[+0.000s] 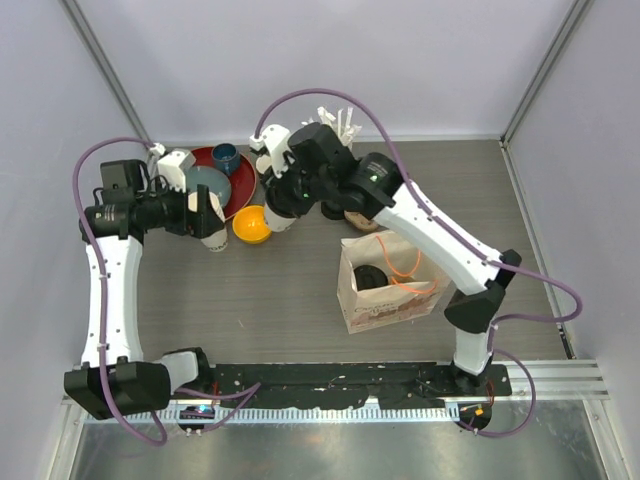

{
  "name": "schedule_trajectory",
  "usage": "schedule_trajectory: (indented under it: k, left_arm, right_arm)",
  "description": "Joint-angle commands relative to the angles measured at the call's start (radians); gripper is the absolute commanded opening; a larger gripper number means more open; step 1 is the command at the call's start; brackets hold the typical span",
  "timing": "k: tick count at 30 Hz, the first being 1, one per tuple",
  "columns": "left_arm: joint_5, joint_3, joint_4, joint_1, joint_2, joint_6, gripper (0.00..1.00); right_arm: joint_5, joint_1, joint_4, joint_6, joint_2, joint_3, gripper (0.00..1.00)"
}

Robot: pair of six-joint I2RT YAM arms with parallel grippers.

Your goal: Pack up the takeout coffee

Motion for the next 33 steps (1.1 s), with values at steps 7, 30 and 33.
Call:
schedule_trajectory:
  k: [7,30,33]
  left_arm:
    - [-0.042,0.206,-0.009,-0.289,0.097,-0.016,0.82]
    - [-0.115,0.608,0.063,-0.98,0.551,-0.11,0.84]
    - [-0.114,0.606,0.049,-0.992,0.593,-0.11,0.79]
  right_arm:
    - [0.115,-0.008,-0.222,0.031,-0.26,0.109,0.01]
    - [0.422,-0.029,-0.569,0.303,-0.696,-0.088,0.01]
    - [0.411,-0.028,-0.568,0.313,-0.71,-0.111,0.01]
